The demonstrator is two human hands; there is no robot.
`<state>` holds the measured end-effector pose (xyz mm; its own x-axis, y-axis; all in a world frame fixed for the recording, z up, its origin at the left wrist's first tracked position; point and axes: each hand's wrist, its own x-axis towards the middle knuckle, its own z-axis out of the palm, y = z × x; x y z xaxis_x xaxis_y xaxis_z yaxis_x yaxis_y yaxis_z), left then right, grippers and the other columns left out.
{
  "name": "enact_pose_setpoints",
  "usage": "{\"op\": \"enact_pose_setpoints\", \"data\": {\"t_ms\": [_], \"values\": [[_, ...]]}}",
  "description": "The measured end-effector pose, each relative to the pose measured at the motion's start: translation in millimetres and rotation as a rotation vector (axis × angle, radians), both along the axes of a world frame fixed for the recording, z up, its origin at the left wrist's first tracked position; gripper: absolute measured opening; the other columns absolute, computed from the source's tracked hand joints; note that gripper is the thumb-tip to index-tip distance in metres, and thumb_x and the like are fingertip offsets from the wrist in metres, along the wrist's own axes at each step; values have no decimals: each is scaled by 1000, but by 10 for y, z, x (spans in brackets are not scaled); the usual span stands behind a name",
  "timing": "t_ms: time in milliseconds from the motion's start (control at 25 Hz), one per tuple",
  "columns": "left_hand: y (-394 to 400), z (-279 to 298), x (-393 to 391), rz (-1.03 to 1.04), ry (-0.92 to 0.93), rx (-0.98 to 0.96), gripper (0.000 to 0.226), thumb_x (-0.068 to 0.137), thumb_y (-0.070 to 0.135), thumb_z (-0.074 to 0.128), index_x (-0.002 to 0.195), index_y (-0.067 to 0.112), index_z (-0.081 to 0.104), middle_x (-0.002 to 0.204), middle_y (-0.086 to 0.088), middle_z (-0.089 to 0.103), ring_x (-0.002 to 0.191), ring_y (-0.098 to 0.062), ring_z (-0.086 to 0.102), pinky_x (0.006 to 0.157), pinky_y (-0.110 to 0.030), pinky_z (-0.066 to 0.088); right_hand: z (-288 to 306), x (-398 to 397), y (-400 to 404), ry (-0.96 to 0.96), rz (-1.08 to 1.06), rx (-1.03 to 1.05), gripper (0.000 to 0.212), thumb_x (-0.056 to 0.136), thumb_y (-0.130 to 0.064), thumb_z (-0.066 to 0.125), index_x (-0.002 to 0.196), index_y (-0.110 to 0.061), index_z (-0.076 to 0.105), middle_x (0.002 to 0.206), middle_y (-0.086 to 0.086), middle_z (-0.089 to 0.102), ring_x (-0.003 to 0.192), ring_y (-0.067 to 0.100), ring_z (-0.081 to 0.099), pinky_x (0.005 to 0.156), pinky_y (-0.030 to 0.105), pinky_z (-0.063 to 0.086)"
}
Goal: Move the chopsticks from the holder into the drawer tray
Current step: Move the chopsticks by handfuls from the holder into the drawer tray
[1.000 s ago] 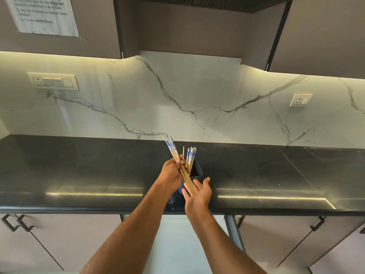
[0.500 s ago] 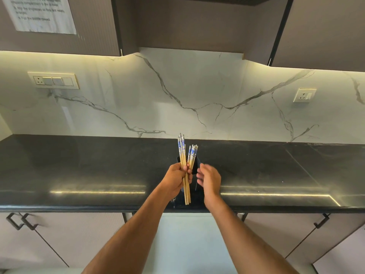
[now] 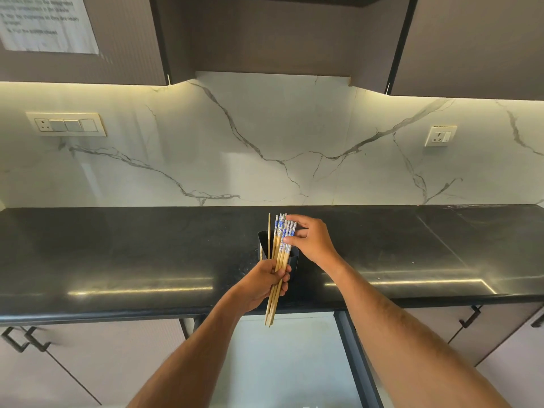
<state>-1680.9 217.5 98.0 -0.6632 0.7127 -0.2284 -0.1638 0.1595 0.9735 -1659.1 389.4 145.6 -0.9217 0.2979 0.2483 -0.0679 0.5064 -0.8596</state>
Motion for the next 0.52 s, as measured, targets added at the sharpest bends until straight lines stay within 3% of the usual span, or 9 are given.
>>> {"op": "enact_pose_setpoints", "data": {"t_ms": [320,520], "values": [[10,-40,73,-6,74,-89,27,106,4,35,106,0,62,82,-9,61,74,-18,64,71,-28,56,-43,79,-46,15,-79,-83,52,79,-3,83,127,-11,65,116,5,73,95,12,73,71,15,59],[-40,-62,99,36,150,-147,23,104,3,43,105,-1,66,83,-12,69,75,-20,70,73,-31,61,-101,176,-100,17,-141,-217,46,77,3,82,120,-9,69,108,10,76,93,19,76,81,43,64]]}}
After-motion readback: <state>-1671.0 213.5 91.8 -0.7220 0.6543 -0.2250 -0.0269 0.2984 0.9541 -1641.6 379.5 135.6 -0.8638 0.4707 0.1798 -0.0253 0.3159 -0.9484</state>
